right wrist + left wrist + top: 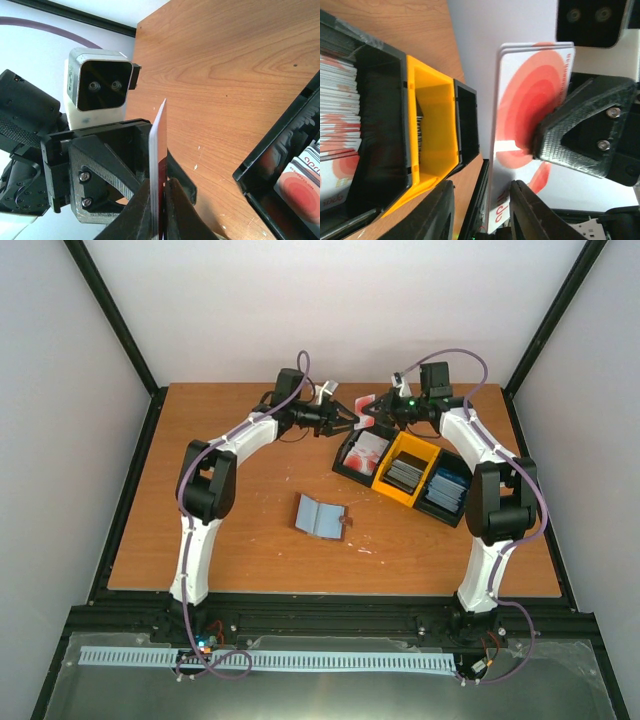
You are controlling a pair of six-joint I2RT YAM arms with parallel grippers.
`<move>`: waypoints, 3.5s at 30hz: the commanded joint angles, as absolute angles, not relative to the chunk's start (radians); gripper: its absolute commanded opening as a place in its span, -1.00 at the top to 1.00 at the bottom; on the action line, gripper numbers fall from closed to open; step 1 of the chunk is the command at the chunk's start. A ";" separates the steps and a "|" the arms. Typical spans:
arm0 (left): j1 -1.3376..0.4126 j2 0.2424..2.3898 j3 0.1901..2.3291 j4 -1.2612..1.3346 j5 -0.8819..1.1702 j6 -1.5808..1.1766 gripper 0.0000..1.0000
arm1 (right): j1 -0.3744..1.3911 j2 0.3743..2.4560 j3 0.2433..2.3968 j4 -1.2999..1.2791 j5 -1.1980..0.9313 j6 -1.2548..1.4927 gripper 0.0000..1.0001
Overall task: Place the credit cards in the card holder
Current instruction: Pick up the credit card from the storage box.
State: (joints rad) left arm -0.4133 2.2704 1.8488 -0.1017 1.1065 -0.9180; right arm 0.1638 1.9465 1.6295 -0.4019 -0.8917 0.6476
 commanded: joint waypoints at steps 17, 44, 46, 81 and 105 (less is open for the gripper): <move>-0.414 2.246 1.892 0.031 1.245 -0.939 0.99 | 0.106 1.846 1.517 -0.179 -1.003 0.754 0.61; -0.398 2.126 1.811 0.455 1.348 -1.232 0.99 | 0.074 1.670 1.206 0.540 -1.024 1.163 0.54; -0.397 2.122 1.807 0.500 1.347 -1.268 0.99 | 0.074 1.668 1.199 0.568 -1.022 1.184 0.61; -0.397 2.101 1.764 0.811 1.370 -1.463 0.99 | 0.107 1.666 1.238 0.521 -1.035 1.099 0.94; -0.397 2.093 1.803 0.503 1.330 -1.247 0.99 | 0.153 1.681 1.375 0.036 -1.120 0.750 0.56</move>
State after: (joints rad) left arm -0.3878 2.1365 1.7531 0.5747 1.3697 -1.3415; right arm 0.1066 1.6875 1.3045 0.2611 -1.0672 0.9184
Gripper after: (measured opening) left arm 0.028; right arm 0.223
